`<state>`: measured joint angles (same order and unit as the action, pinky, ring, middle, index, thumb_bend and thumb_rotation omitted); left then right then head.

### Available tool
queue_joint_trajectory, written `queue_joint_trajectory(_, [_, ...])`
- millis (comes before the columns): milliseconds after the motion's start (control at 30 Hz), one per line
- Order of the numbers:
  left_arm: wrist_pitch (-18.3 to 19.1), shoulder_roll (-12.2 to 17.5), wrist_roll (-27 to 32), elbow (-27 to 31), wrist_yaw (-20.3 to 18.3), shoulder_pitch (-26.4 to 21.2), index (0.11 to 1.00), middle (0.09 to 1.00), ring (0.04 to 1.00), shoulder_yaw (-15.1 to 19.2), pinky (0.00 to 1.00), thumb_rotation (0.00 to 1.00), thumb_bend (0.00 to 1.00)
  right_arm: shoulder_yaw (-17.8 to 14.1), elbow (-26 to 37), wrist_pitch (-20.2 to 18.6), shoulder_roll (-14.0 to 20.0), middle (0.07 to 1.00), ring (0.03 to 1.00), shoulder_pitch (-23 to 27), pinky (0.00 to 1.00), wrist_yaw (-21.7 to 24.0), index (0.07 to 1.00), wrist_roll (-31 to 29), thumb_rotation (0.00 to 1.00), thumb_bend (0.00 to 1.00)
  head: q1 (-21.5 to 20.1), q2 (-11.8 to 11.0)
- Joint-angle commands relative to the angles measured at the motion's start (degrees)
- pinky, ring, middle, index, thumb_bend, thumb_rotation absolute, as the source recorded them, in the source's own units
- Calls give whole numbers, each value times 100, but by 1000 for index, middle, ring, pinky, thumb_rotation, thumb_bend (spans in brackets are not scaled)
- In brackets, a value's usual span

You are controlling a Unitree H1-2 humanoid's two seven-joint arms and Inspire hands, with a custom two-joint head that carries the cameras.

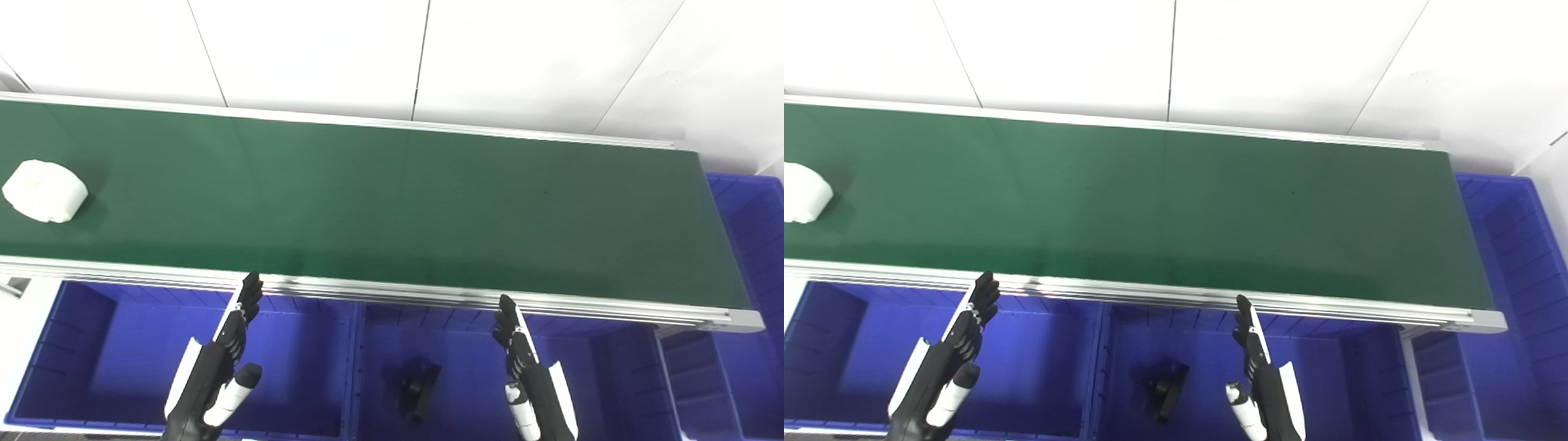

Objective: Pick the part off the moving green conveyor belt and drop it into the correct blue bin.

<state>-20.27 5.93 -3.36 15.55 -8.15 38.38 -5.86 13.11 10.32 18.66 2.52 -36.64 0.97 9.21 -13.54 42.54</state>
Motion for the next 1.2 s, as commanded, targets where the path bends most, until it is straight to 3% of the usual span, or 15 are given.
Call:
queue_joint_trajectory(0, [-73,61,-36,216,27,18,1000,1000,1000,-1,1000,908,841,19,241,80,3,1000,987,-39,965,36,999,-52,1000,884,3,9])
queue_joint_trajectory(167, [0,76,8,297,12,39,1000,1000,1000,-2,1000,903,827,18,296,52,-7,1000,976,-53,959,33,993,-53,1000,877,-25,148])
queue_joint_trajectory(300, [220,77,4,486,17,34,1000,1000,1000,17,1000,913,808,35,459,-176,-12,1000,982,-26,967,85,1000,-67,1000,880,-287,508])
queue_joint_trajectory(333, [315,95,21,567,7,23,1000,1000,1000,28,1000,919,815,45,540,-279,-25,1000,983,-11,966,100,1000,-53,1000,885,-514,691])
queue_joint_trajectory(500, [593,172,325,757,-33,-13,1000,1000,1000,74,1000,934,811,101,776,-628,-125,1000,976,137,957,100,1000,121,1000,886,-896,932])
queue_joint_trajectory(700, [764,216,573,804,-72,-28,1000,1000,1000,96,1000,902,788,143,825,-716,-169,1000,962,236,940,78,1000,182,1000,860,-783,928])
queue_joint_trajectory(1167, [790,230,432,857,-75,-24,1000,1000,1000,80,1000,911,761,123,916,-861,-147,1000,958,199,947,75,998,172,1000,876,-699,1015])
